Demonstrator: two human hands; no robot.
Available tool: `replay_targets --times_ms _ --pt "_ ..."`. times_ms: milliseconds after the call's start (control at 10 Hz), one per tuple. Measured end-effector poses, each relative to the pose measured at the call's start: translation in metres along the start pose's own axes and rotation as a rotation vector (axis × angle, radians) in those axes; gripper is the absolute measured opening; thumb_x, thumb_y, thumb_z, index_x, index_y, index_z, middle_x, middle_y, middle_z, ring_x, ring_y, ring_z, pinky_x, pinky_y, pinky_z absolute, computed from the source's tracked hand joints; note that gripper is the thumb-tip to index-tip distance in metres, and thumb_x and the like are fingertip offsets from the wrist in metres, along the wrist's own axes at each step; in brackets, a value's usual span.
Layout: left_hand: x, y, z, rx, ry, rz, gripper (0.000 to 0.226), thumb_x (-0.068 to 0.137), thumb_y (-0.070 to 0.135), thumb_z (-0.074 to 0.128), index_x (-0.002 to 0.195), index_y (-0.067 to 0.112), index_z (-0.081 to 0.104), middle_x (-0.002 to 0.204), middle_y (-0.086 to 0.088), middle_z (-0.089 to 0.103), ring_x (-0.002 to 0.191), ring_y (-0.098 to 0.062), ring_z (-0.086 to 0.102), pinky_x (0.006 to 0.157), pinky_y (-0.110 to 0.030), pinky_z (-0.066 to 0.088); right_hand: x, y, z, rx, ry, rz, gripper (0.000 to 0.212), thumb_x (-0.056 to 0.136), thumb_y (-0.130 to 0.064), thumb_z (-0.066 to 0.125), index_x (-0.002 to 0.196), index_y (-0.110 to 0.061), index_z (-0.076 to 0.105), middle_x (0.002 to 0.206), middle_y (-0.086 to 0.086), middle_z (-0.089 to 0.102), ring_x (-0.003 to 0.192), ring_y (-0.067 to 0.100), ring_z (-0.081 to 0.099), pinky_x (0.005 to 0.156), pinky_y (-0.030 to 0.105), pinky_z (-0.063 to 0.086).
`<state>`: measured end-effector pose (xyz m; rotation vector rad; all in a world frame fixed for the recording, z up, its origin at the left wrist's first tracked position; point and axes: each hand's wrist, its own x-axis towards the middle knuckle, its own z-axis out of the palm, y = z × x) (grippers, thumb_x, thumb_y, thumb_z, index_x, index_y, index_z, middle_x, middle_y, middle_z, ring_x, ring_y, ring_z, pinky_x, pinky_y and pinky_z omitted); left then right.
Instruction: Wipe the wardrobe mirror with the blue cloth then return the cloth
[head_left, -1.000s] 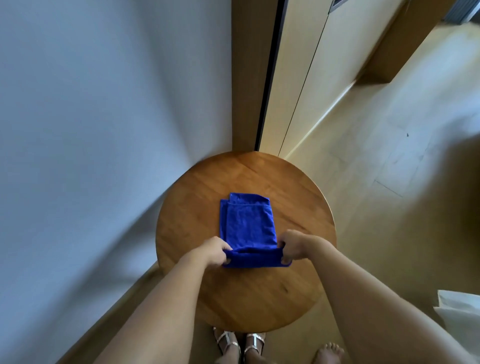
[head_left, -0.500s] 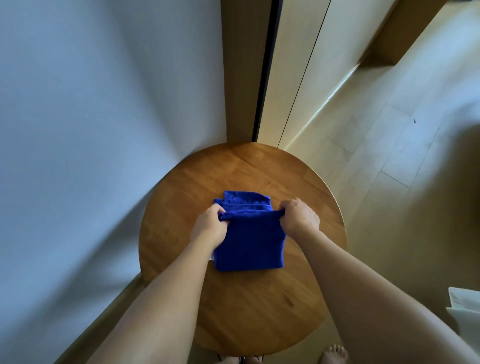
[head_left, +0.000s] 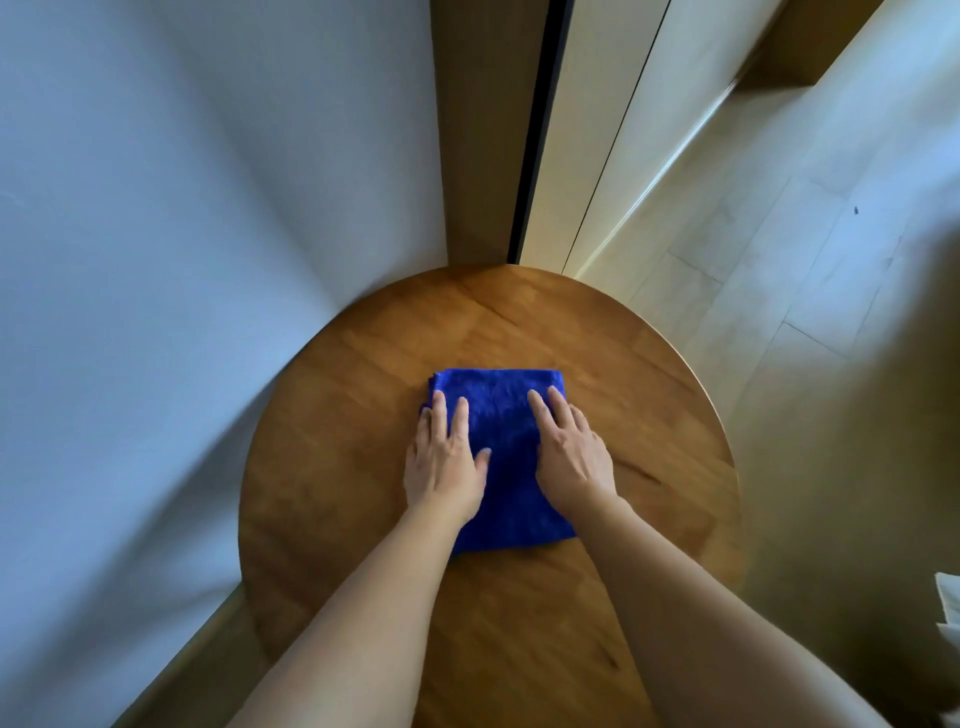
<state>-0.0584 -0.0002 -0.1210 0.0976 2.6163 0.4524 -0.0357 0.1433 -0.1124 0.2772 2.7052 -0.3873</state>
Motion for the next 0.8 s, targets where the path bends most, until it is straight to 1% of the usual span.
replay_targets --times_ms 100,200,300,400,500,600,700,800 --pt "-0.008 -0.007 0.022 0.031 -0.046 -0.045 0.070 0.098 0.044 0.035 0.150 0.025 -0.009 0.158 0.001 -0.019 0.147 -0.021 -0.005 0.118 -0.039 0.015 -0.007 0.003 0.018 -0.051 -0.036 -0.035 0.074 0.093 -0.008 0.035 0.152 -0.023 -0.007 0.160 -0.001 -0.010 0.147 0.025 -0.003 0.117 0.034 0.017" --pt "-0.010 -0.017 0.028 0.095 -0.005 -0.008 0.070 0.098 0.049 0.029 0.149 0.027 -0.014 0.157 0.002 -0.020 0.146 -0.020 -0.008 0.117 -0.041 0.010 -0.005 0.009 0.024 -0.054 -0.079 -0.033 0.072 0.094 -0.010 0.029 0.151 -0.023 -0.013 0.158 -0.003 -0.017 0.147 0.024 -0.007 0.119 0.035 0.011" --pt "-0.008 -0.025 0.031 0.194 -0.003 0.030 0.070 0.097 0.055 0.021 0.143 0.028 -0.025 0.156 0.002 -0.023 0.146 -0.021 -0.013 0.116 -0.046 0.003 -0.001 0.016 0.024 -0.085 -0.123 -0.053 0.070 0.095 -0.013 0.025 0.150 -0.025 -0.017 0.157 -0.004 -0.022 0.147 0.024 -0.008 0.120 0.039 0.007" --pt "-0.006 -0.024 0.031 0.228 -0.014 0.030 0.070 0.096 0.056 0.018 0.143 0.028 -0.026 0.156 0.001 -0.025 0.145 -0.022 -0.014 0.116 -0.047 0.001 0.000 0.011 0.019 -0.088 -0.160 -0.036 0.069 0.096 -0.013 0.025 0.150 -0.025 -0.016 0.157 -0.004 -0.022 0.147 0.025 -0.008 0.120 0.040 0.006" --pt "-0.007 -0.023 0.022 0.228 -0.016 0.022 0.069 0.097 0.055 0.021 0.148 0.028 -0.018 0.157 0.001 -0.019 0.146 -0.022 -0.010 0.117 -0.045 0.005 -0.001 0.006 0.011 -0.086 -0.169 -0.024 0.072 0.094 -0.011 0.029 0.151 -0.026 -0.012 0.158 -0.004 -0.017 0.147 0.026 -0.004 0.119 0.041 0.008" --pt "-0.014 -0.029 0.007 0.205 -0.015 -0.027 0.068 0.097 0.054 0.022 0.149 0.028 -0.013 0.159 0.000 -0.013 0.147 -0.021 -0.005 0.117 -0.042 0.009 -0.012 0.010 0.001 -0.115 -0.179 -0.016 0.073 0.092 -0.008 0.032 0.152 -0.025 -0.006 0.159 -0.006 -0.013 0.147 0.024 0.002 0.119 0.041 0.010" --pt "-0.027 -0.038 -0.013 0.145 -0.013 -0.101 0.068 0.097 0.054 0.023 0.151 0.026 -0.008 0.159 0.000 -0.008 0.147 -0.020 -0.001 0.117 -0.040 0.011 -0.031 0.011 -0.010 -0.109 -0.204 0.033 0.072 0.091 -0.008 0.032 0.153 -0.024 -0.003 0.160 -0.005 -0.010 0.147 0.023 0.006 0.119 0.040 0.010" --pt "-0.045 -0.045 -0.036 0.140 0.013 -0.126 0.068 0.097 0.053 0.025 0.151 0.024 -0.005 0.160 -0.001 -0.004 0.147 -0.020 0.001 0.117 -0.040 0.013 -0.048 0.007 -0.028 -0.088 -0.180 0.058 0.071 0.092 -0.010 0.034 0.153 -0.022 -0.001 0.160 -0.002 -0.007 0.146 0.023 0.010 0.118 0.041 0.012"
